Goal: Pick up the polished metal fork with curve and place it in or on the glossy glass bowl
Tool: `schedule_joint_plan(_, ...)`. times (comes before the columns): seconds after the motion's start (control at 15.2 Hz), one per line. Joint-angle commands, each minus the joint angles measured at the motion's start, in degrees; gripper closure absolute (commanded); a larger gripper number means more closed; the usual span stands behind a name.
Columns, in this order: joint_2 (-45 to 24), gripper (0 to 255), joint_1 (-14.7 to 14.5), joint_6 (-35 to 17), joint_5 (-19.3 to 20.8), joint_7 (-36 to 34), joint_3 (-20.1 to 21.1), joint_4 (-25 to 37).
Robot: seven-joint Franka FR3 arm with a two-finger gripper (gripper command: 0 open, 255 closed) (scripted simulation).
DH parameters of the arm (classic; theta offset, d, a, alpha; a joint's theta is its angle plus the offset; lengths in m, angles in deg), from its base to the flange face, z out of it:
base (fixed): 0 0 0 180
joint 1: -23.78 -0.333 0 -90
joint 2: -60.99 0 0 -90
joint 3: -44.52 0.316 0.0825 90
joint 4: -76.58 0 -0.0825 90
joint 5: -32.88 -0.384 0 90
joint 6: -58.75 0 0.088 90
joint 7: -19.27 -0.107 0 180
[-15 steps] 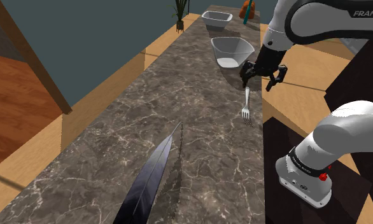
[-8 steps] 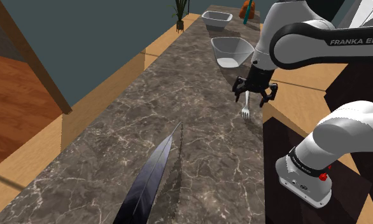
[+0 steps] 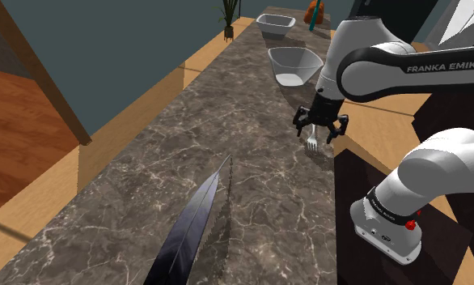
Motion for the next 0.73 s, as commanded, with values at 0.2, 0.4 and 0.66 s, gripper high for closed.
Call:
schedule_joint_plan(0.2, -0.03, 0, -0.01, -0.08, -0.03, 0.0, 0.03, -0.05)
schedule_joint_plan(0.4, -0.01, 255, -0.01, -0.05, -0.02, 0.0, 0.01, -0.04)
schedule_joint_plan(0.66, 0.2, 255, -0.08, 0.27, -0.01, -0.1, 0.0, 0.07)
